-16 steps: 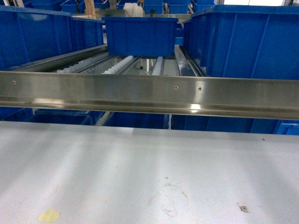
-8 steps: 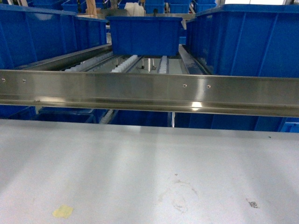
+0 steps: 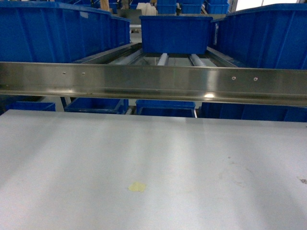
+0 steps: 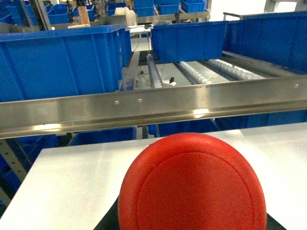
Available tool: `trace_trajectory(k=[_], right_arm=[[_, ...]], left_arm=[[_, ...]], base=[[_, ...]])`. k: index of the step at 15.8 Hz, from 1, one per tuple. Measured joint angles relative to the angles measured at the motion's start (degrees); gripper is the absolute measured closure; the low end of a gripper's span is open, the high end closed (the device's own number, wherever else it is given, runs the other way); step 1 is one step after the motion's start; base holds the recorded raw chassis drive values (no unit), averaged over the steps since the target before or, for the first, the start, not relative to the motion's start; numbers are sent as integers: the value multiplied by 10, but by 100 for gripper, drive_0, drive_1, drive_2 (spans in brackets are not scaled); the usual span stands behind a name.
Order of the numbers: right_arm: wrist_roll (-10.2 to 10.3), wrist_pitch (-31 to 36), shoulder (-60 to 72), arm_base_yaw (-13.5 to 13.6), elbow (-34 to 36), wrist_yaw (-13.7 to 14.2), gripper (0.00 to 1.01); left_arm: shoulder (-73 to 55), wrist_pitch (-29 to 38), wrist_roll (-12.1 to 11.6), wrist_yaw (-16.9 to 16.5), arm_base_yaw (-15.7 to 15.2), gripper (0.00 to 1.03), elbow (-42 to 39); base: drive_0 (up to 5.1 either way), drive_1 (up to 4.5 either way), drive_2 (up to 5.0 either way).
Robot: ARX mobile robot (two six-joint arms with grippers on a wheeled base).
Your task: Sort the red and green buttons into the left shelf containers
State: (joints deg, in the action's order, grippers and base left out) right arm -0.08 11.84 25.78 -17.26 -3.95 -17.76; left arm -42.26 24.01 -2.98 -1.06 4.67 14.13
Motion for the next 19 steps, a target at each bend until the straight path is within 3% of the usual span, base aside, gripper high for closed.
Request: trace_trajectory(k=[3, 19], right_arm=[[0, -1, 0, 0, 0, 0, 73], [0, 1, 0, 0, 0, 0, 73]], left_arm=[[0, 0, 0, 0, 0, 79, 0], [0, -1, 0, 0, 0, 79, 0]], base=[[-459, 25, 403], [-498, 247, 247]])
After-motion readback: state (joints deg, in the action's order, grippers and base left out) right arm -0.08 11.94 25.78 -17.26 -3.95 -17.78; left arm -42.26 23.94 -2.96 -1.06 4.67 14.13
